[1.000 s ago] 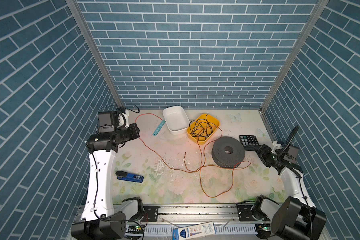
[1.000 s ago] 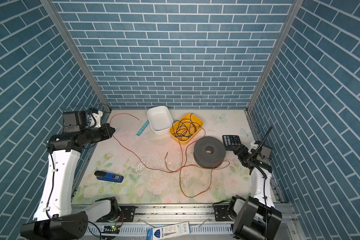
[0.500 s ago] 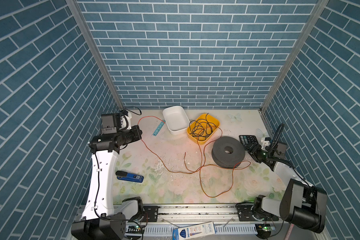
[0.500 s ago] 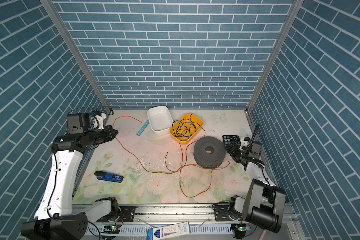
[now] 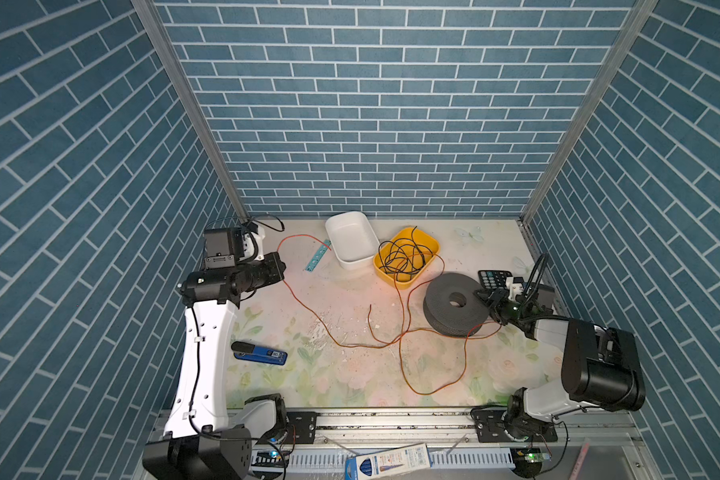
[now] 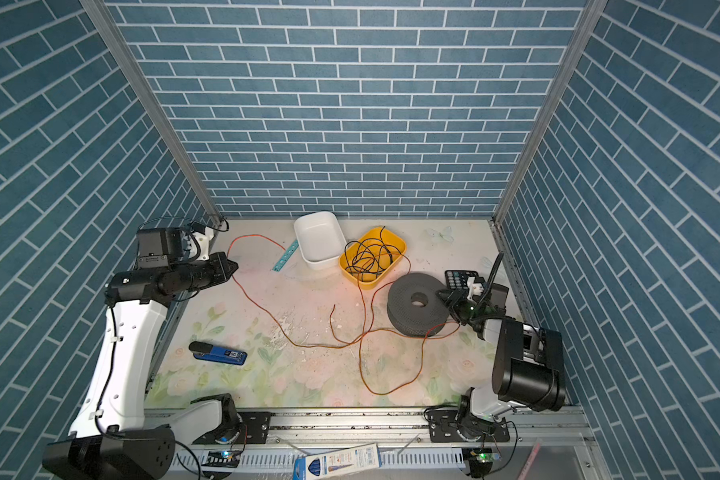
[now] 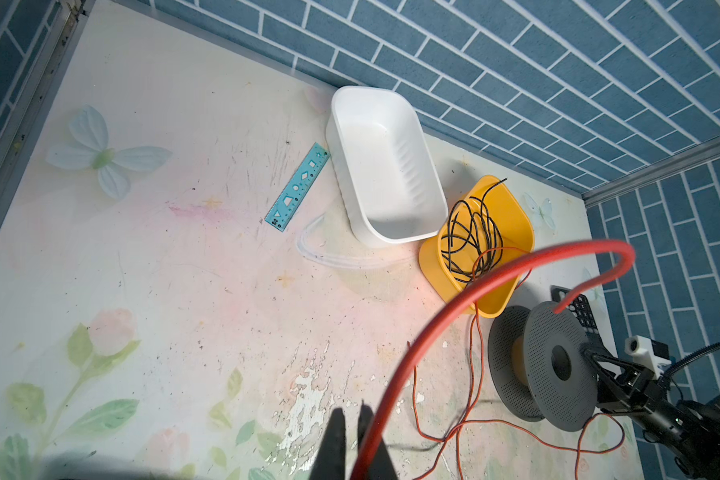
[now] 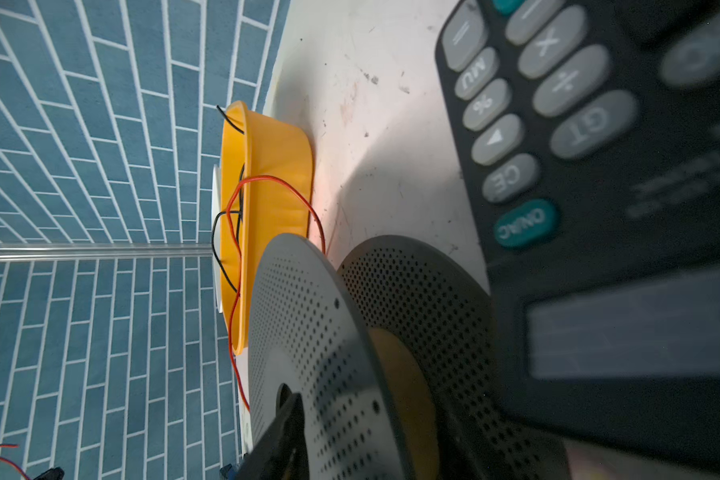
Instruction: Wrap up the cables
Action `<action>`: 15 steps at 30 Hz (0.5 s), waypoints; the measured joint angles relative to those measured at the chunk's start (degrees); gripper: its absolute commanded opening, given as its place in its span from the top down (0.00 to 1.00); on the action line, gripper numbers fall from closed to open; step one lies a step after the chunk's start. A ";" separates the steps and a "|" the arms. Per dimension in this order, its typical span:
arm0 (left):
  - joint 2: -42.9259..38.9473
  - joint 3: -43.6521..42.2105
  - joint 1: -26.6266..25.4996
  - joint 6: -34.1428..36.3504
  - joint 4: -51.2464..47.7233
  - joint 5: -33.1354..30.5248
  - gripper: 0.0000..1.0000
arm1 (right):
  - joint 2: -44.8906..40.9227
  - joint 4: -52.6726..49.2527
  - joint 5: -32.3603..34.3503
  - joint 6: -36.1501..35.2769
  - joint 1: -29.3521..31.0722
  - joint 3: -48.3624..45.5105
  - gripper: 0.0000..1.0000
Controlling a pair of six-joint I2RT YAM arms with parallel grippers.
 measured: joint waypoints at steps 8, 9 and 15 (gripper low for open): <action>0.11 -0.50 -0.09 -0.02 0.00 0.00 0.90 | 8.26 17.75 -4.04 6.27 0.83 -1.29 0.75; 0.11 -0.50 -0.09 -0.02 -0.02 0.00 0.90 | 8.94 19.85 -4.50 7.30 0.85 -1.40 0.79; 0.02 -0.74 -0.35 -0.07 0.09 0.00 0.90 | 8.39 26.43 -7.23 14.27 1.07 -1.49 0.97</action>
